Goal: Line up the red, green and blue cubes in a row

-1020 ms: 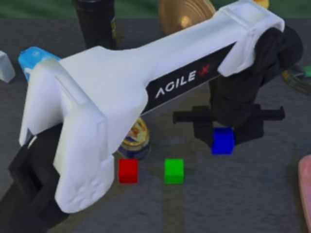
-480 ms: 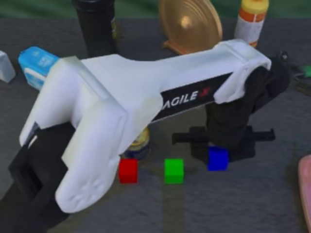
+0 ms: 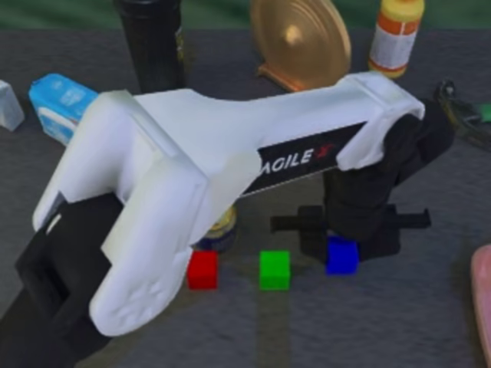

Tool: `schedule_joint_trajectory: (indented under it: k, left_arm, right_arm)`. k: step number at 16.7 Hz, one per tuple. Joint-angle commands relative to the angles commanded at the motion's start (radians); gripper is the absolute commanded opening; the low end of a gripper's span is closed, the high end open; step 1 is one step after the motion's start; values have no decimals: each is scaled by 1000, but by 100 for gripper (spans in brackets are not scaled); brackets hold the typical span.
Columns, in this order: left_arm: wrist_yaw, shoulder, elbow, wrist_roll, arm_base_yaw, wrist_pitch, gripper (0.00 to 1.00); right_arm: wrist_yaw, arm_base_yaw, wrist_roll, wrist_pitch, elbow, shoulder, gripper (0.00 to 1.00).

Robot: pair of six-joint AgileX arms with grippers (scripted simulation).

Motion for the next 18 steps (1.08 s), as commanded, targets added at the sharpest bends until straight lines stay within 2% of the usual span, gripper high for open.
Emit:
schedule_joint_trajectory:
  k: [10, 18]
  left_arm:
    - [0, 0, 0, 0, 0, 0, 98]
    - [0, 0, 0, 0, 0, 0, 100]
  right_arm:
    - [0, 0, 0, 0, 0, 0, 100]
    - [0, 0, 0, 0, 0, 0, 100]
